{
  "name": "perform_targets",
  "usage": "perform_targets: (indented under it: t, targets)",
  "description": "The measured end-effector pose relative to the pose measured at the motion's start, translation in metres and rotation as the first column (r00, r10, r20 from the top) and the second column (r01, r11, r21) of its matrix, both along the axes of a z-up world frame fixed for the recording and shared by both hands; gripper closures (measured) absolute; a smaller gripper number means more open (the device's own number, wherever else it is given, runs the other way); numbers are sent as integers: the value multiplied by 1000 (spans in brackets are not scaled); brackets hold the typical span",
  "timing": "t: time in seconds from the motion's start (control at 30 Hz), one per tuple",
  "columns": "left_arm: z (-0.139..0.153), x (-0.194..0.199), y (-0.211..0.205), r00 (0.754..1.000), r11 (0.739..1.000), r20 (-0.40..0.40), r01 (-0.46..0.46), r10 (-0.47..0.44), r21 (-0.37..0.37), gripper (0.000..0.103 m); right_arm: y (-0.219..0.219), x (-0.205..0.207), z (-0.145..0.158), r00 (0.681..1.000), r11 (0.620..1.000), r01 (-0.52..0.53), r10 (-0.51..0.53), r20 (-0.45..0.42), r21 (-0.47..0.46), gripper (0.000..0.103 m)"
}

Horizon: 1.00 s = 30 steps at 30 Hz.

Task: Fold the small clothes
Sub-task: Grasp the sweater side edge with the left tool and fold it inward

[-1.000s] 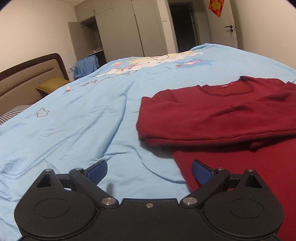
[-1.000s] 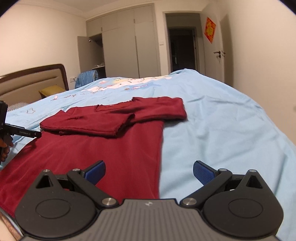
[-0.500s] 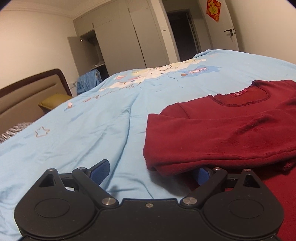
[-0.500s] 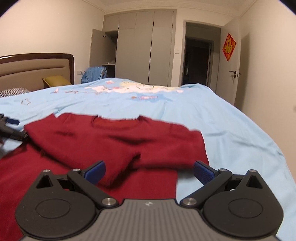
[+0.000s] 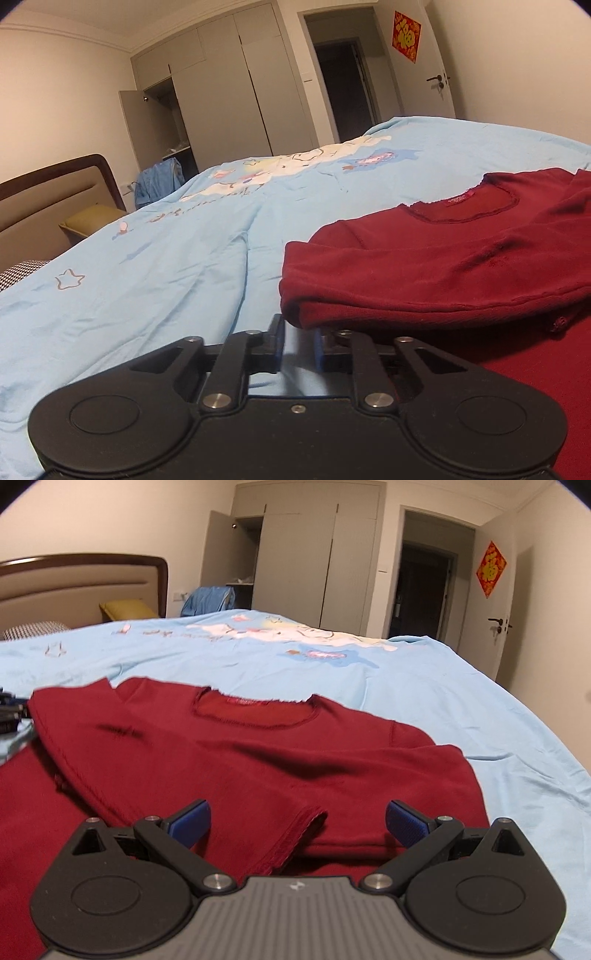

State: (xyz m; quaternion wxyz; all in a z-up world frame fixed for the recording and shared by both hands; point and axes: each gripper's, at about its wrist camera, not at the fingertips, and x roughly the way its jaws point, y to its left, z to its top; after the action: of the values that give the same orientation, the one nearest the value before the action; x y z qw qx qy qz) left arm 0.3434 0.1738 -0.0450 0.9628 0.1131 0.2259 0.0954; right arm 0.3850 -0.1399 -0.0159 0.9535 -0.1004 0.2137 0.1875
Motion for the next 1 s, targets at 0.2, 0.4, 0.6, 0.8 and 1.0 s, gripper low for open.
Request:
perform_targets:
  t: [0.2,0.4,0.6,0.8,1.0]
  targets:
    - [-1,-3,7,999,997,20,-35,36,-71,103,2,4,-10,999,1000,-3,2,-39,-13,0]
    - [-3,-5,16,998,989,9,-62,64,-133,97,2,4,-16,999,1000,1,-2,-45,-3,0]
    - [-4,-2,11,1000,995,0,-31,31,-99,75,3,4,-17,999,1000,3,-3,-42,-7,0]
    - [-10,1,-8,999,999,-25,47,-47,20,59,3,4,-19,999,1000,3,-3,-43,1,0]
    - [-6,6,-6,999,998,15,-32,31,51,57,2,5,-22,999,1000,2,-1,-46,12,0]
